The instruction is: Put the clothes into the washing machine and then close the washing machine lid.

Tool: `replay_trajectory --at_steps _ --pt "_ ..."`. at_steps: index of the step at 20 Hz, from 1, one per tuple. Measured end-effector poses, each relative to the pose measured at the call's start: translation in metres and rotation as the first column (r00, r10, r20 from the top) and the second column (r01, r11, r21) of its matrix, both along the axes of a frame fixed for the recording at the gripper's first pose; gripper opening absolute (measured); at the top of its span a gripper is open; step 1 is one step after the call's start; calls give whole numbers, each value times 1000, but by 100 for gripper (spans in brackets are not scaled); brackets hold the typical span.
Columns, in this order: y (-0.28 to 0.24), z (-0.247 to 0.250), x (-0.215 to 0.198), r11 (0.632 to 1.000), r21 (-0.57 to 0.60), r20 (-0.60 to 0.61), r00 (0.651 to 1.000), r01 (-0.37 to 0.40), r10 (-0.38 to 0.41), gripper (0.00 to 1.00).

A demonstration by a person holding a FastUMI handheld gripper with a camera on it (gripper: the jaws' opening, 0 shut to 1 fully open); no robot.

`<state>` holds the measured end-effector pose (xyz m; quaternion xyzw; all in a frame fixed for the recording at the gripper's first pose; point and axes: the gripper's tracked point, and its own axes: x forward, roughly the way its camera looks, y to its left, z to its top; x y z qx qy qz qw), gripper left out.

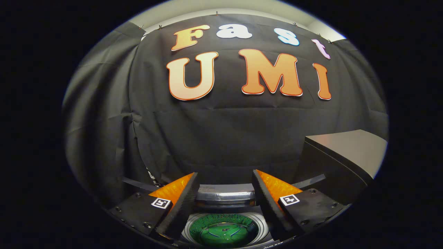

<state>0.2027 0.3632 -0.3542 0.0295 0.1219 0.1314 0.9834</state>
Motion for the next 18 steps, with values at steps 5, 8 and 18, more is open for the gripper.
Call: replay_trajectory --at_steps 5,8,18 --pt "-2 -82 -19 1000 -7 -211 977 14 -15 99" --pt "-10 -104 -31 1000 4 -273 962 26 -24 99" --pt "-51 66 -37 999 -26 -83 996 -22 20 98"
